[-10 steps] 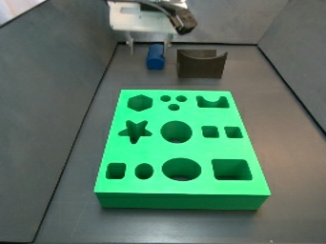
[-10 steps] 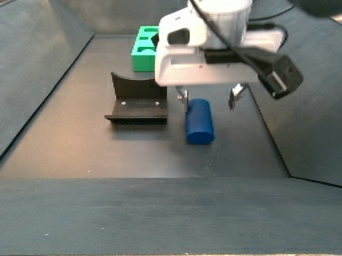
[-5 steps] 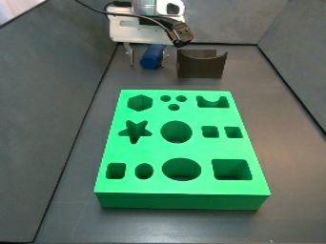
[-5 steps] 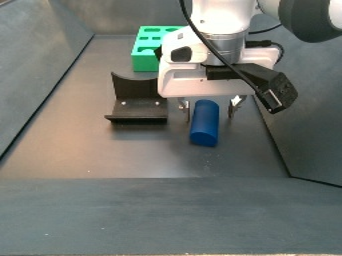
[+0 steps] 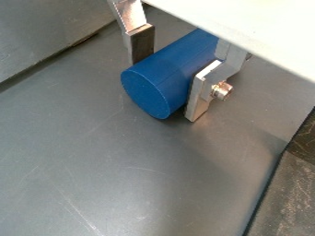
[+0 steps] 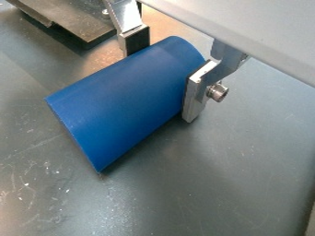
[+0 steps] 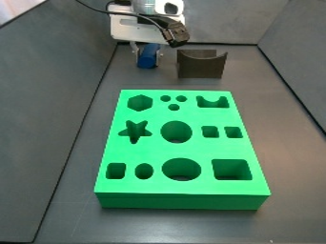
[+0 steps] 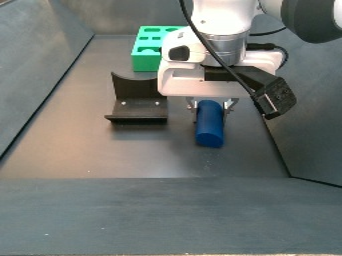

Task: Pick up the oval object. Move up. Place the oval object on the fixture. Regrasp the oval object. Move to above the board. Insert the oval object.
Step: Pick up the oval object, then move up.

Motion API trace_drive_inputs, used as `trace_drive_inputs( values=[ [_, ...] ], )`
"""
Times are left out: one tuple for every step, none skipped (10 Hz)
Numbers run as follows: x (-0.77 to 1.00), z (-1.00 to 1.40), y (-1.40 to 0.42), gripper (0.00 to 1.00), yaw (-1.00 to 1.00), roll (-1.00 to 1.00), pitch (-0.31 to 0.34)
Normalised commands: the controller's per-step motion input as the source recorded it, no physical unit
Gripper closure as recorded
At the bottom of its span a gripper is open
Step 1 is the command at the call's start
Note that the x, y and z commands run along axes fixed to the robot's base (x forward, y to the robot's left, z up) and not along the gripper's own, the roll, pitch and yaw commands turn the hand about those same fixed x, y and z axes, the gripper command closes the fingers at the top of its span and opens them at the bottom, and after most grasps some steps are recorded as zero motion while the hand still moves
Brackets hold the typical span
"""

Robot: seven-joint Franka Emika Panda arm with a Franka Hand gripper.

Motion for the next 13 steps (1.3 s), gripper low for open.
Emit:
trace_drive_inputs(
  values=[
    [0.0, 0.0, 0.0, 1.0, 0.0, 0.0, 0.0],
    [0.0, 0.0, 0.0, 1.0, 0.0, 0.0, 0.0],
    [0.0, 0.0, 0.0, 1.0, 0.0, 0.0, 0.0],
    [0.0, 0.0, 0.0, 1.0, 0.0, 0.0, 0.0],
    [0.0, 0.0, 0.0, 1.0, 0.0, 0.0, 0.0],
    [0.0, 0.0, 0.0, 1.0, 0.0, 0.0, 0.0],
    [0.0, 0.0, 0.0, 1.0, 0.0, 0.0, 0.0],
    [0.0, 0.0, 0.0, 1.0, 0.0, 0.0, 0.0],
    [0.0, 0.0, 0.0, 1.0, 0.0, 0.0, 0.0],
    [0.0, 0.0, 0.0, 1.0, 0.0, 0.0, 0.0],
    [0.0, 0.83, 0.0, 1.0, 0.0, 0.0, 0.0],
    [-0.09, 0.81, 0.07, 1.0, -0.01, 0.01, 0.038],
    [-0.1, 0.75, 0.06, 1.0, -0.01, 0.0, 0.049]
  ],
)
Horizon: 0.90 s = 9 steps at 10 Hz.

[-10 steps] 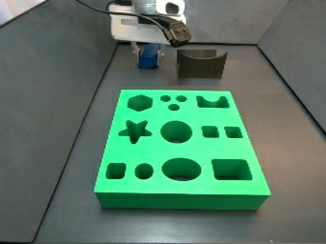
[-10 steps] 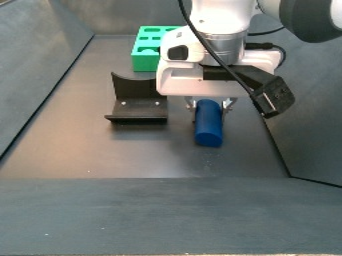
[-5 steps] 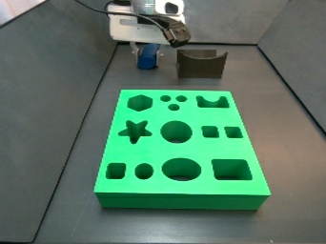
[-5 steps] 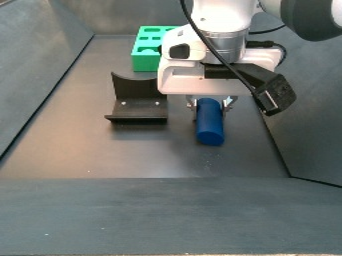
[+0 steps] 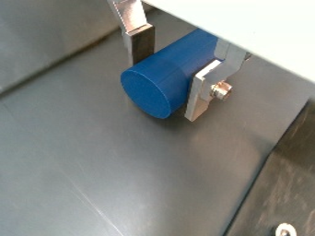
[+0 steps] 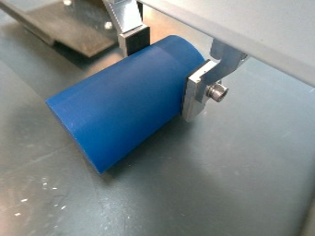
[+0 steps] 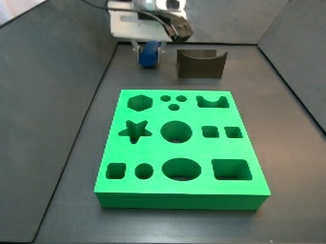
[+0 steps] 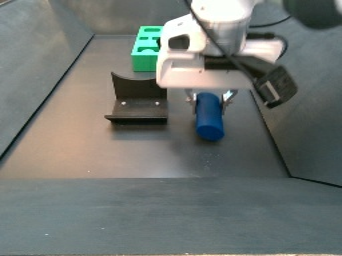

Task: Pick up the oval object. Move up. Place the oval object on the fixture. Regrasp the oval object. Move to above the board. Insert the oval object.
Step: Move up, then place the oval object on the fixture.

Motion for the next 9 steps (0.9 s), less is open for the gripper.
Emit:
trace_drive_inputs(
  values=[
    [-0.06, 0.59, 0.04, 1.0, -0.01, -0.01, 0.052],
    [-0.03, 0.39, 0.03, 1.0, -0.02, -0.01, 0.052],
    [-0.02, 0.22, 0.02, 1.0, -0.01, -0.02, 0.048],
    [0.0, 1.0, 0.0, 1.0, 0.0, 0.0, 0.0],
    [0.01, 1.0, 0.0, 1.0, 0.0, 0.0, -0.009],
    [0.0, 1.0, -0.01, 1.0, 0.0, -0.01, 0.009],
    [-0.01, 1.0, -0.01, 1.0, 0.0, -0.01, 0.013],
    [-0.01, 1.0, -0.01, 1.0, 0.01, -0.02, 0.014],
    [-0.01, 1.0, -0.01, 1.0, 0.01, -0.02, 0.018]
  ],
)
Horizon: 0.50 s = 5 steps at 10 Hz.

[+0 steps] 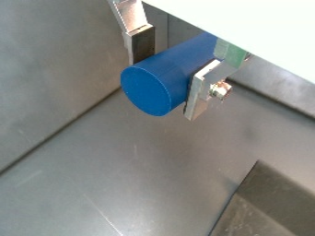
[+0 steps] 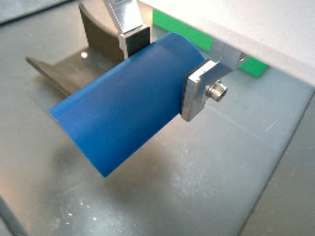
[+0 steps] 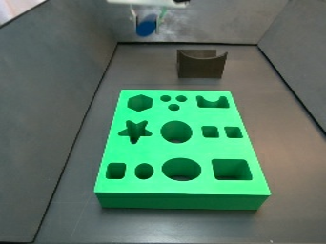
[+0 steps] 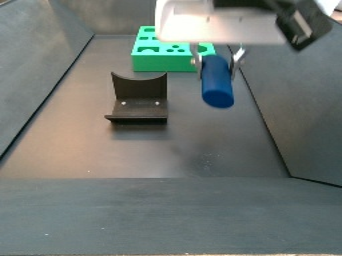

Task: Pick up the oval object. Move up. Place the oval object on the fixture. Regrasp the oval object. Move to above the board. Insert the oval object.
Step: Place the oval object on the fixture.

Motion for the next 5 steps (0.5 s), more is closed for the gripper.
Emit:
trace_drive_inputs(
  values=[
    [-0.02, 1.0, -0.01, 1.0, 0.01, -0.03, 0.025],
    [-0.01, 0.97, -0.01, 1.0, 0.01, -0.04, 0.028],
    [-0.01, 0.74, -0.01, 1.0, 0.01, -0.04, 0.036],
    [0.0, 0.63, -0.01, 1.0, 0.01, -0.05, 0.042],
    [0.01, 0.4, -0.01, 1.0, 0.01, -0.06, 0.057]
  ],
)
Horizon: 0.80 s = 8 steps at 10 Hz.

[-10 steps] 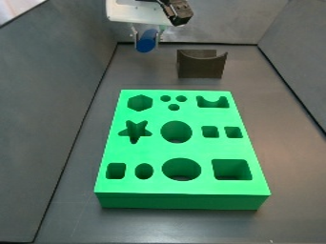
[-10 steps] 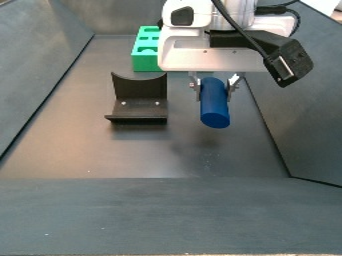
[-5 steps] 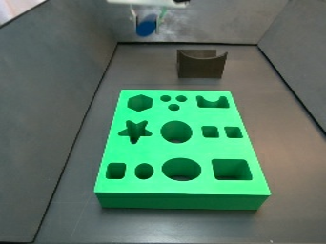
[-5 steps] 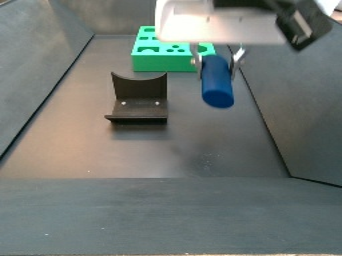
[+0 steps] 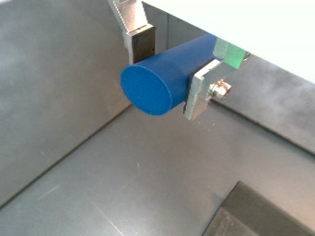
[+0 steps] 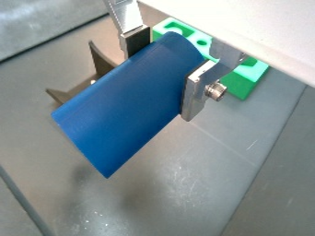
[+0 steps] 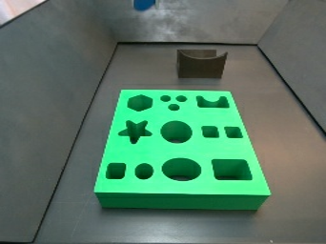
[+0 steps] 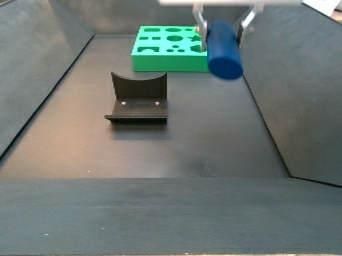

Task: Pick up the oval object. Move up. Place the oval object on the fixture. Regrasp the oval object. Move to above the board. Insert the oval object.
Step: Place the oval object on the fixture.

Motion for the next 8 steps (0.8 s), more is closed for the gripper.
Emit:
trace_drive_inputs(
  values=[
    [0.01, 0.23, -0.01, 1.0, 0.01, -0.06, 0.063],
    [1.0, 0.17, -0.49, 1.0, 0.33, 0.24, -0.194],
    [1.0, 0.14, -0.48, 1.0, 0.32, 0.25, -0.186],
    [1.0, 0.12, -0.4, 1.0, 0.22, 0.23, -0.126],
    [1.0, 0.1, -0.37, 1.0, 0.16, 0.2, -0.09],
    [1.0, 0.08, -0.32, 1.0, 0.09, 0.17, -0.032],
    [1.0, 0.05, -0.25, 1.0, 0.05, 0.15, 0.012],
    [1.0, 0.03, -0.2, 1.0, 0.03, 0.12, 0.035]
  ],
)
